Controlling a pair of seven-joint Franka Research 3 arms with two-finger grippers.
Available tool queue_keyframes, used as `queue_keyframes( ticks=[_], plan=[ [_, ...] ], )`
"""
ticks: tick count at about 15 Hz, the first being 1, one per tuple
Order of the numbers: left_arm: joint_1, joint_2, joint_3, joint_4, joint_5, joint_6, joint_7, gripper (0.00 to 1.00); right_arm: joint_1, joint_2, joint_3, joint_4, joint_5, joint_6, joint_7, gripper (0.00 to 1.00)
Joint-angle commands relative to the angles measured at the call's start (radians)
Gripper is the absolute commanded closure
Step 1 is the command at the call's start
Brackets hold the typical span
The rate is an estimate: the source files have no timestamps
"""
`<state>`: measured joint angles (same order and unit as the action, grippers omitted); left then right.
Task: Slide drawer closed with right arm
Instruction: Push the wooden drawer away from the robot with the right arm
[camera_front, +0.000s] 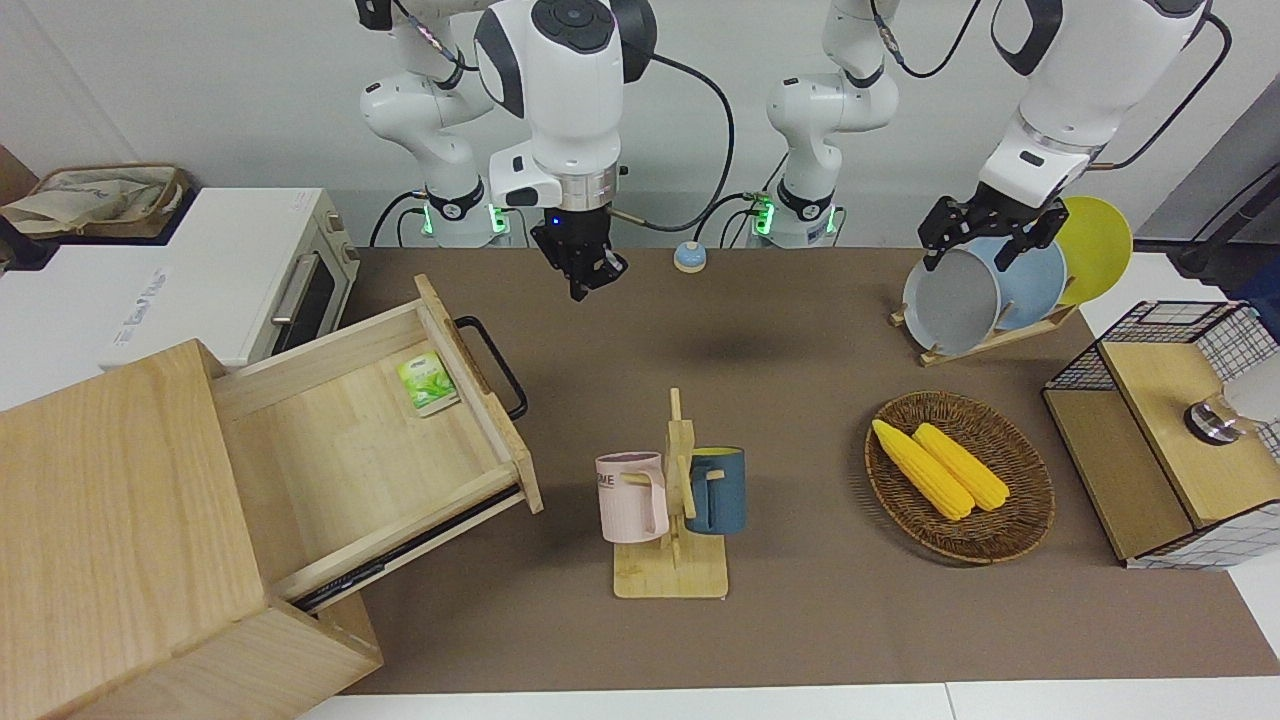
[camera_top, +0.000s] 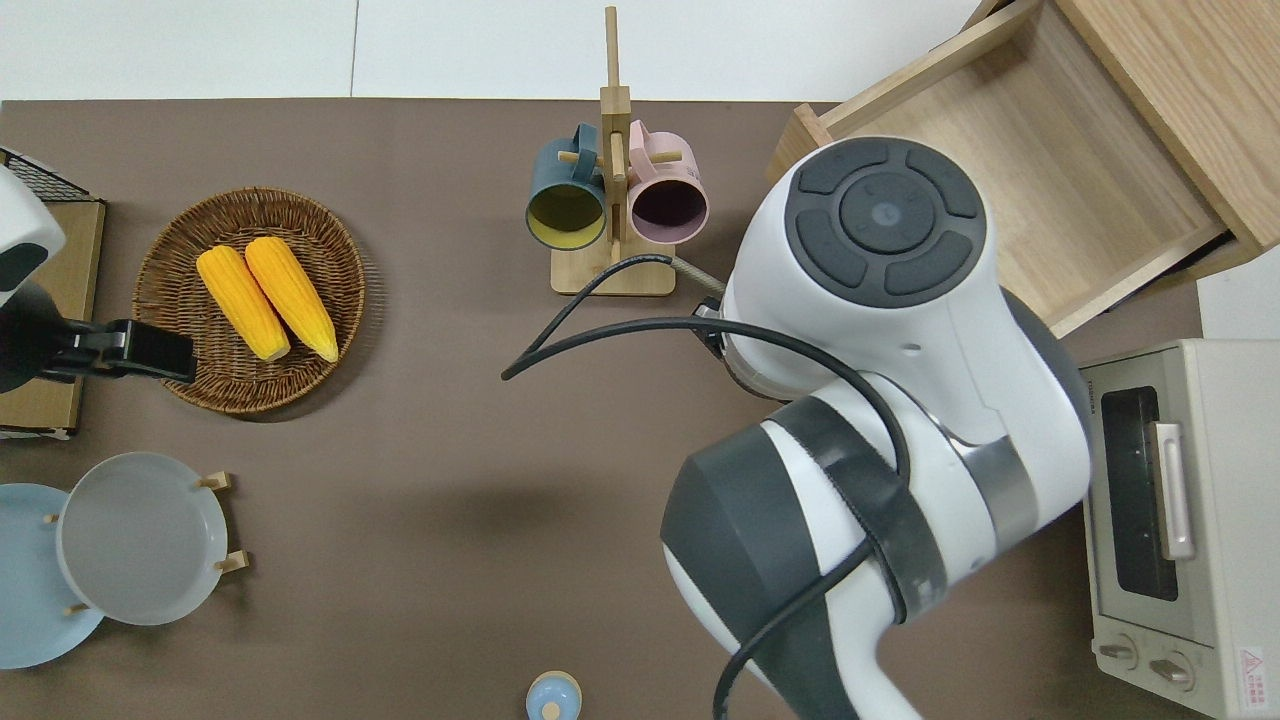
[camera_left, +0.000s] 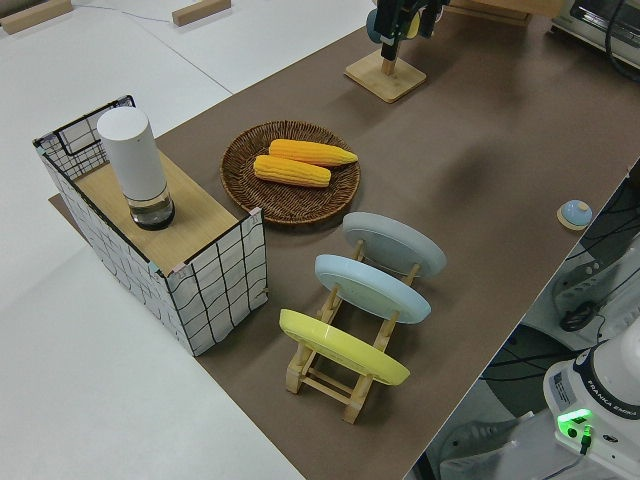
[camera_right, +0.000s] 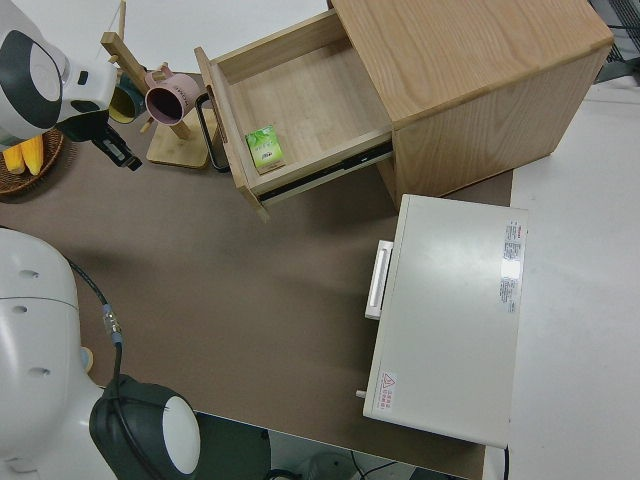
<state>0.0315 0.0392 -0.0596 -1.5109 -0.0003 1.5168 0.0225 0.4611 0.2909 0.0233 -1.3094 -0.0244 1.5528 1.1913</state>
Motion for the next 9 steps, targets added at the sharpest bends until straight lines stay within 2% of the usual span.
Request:
queue_keyframes(
  ticks=[1, 2, 3, 7, 9],
  plan=[
    [0.004, 0.011, -0.006, 0.026, 0.017, -0.020, 0.010, 0.01, -0.013, 0.024, 0.003, 0.001, 0.041, 0.021, 0.166, 1.000],
    [0.004, 0.011, -0.006, 0.026, 0.017, -0.020, 0.010, 0.01, -0.019, 0.025, 0.003, -0.008, 0.059, 0.054, 0.203, 1.000],
    [0.004, 0.011, -0.006, 0.024, 0.017, -0.020, 0.010, 0.01, -0.028, 0.025, 0.001, -0.033, 0.081, 0.087, 0.237, 1.000],
    [0.004, 0.011, -0.006, 0.026, 0.017, -0.020, 0.010, 0.01, -0.041, 0.024, -0.002, -0.106, 0.086, 0.183, 0.284, 1.000],
    [0.004, 0.011, -0.006, 0.026, 0.017, -0.020, 0.010, 0.01, -0.042, 0.027, -0.005, -0.120, 0.078, 0.205, 0.280, 1.000]
  ],
)
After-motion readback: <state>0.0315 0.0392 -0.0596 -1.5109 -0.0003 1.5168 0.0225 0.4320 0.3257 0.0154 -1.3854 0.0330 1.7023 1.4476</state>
